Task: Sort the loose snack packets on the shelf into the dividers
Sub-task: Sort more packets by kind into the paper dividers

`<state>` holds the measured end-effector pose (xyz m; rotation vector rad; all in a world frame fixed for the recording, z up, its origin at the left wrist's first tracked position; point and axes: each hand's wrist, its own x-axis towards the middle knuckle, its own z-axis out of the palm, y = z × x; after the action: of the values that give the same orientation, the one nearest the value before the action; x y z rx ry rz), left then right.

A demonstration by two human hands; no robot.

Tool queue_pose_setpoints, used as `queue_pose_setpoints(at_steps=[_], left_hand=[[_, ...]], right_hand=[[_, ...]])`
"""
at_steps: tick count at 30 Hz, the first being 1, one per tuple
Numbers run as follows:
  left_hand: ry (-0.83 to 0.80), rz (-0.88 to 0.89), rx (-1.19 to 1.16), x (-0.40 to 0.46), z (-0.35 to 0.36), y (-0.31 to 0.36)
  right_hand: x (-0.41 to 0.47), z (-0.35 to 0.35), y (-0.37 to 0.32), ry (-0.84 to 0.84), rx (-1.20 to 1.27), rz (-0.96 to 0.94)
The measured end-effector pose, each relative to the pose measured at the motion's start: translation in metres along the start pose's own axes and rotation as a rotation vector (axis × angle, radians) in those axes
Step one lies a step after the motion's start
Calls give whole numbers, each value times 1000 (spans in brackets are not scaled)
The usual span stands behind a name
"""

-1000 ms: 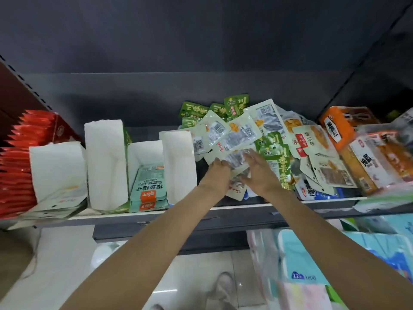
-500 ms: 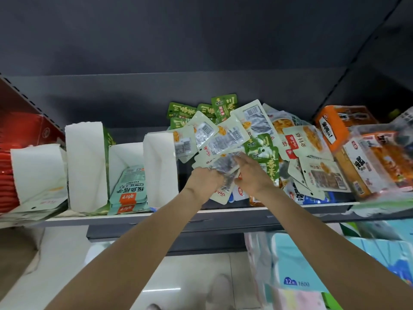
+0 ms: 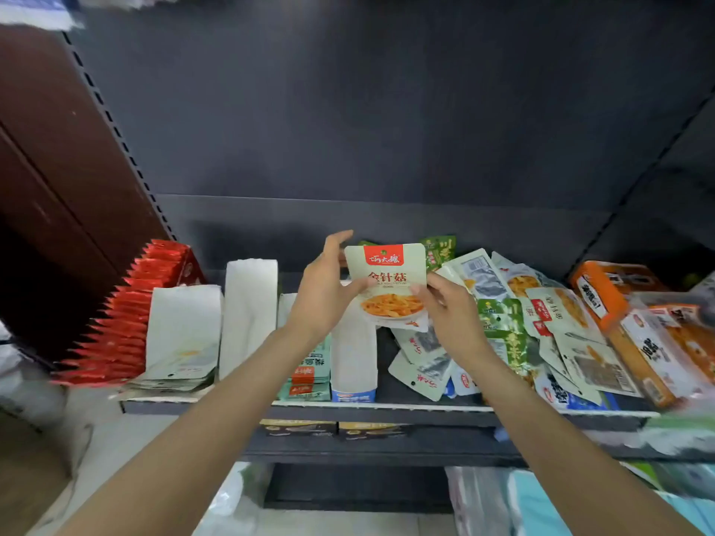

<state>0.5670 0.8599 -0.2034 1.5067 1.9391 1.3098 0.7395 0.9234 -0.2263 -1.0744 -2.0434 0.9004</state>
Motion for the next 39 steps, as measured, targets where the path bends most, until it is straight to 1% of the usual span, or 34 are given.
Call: queue_pose_setpoints(at_steps=[2,4,8,11,15,19,21,25,28,31,33,35,37,39], left_hand=[[-15,-38,-61,-11,-36,-10],[5,-25,-65,-26,-72,-26],[104,-2,85,-53,-140,-61],[188,-25,116,-74,-186,-90],[213,-53,101,-94,-220,-122],[203,-56,63,-105,-236,-140],[176,-9,107,-109,-241,-146],[104,214,381,-113,-242,-163],[58,272,478,-115,-245,-172],[61,286,534,-116,-247,-175],[28,276,562,-115,-246,-176],[-60,281,706,-112,-240,-178],[-183,291,873,-110,-233,-177],[-302,235,896,-108,-227,-173]], right_hand=[[0,24,-26,-34,74,-26],[-2,52,-50,-80,93,-45],[-14,112,-97,-154,149,-51],[-23,161,-125,-197,119,-73],[-32,211,-144,-195,84,-58],[-38,237,-149,-221,29,-24],[-39,242,-147,-237,4,-3],[-37,246,-143,-245,-10,14],[-36,250,-144,-263,-54,-22],[-38,255,-144,-269,-100,-66],[-37,258,-140,-272,-132,-64],[-37,258,-133,-333,-213,-41],[-37,258,-127,-430,-293,25],[-37,254,-125,-499,-320,67]])
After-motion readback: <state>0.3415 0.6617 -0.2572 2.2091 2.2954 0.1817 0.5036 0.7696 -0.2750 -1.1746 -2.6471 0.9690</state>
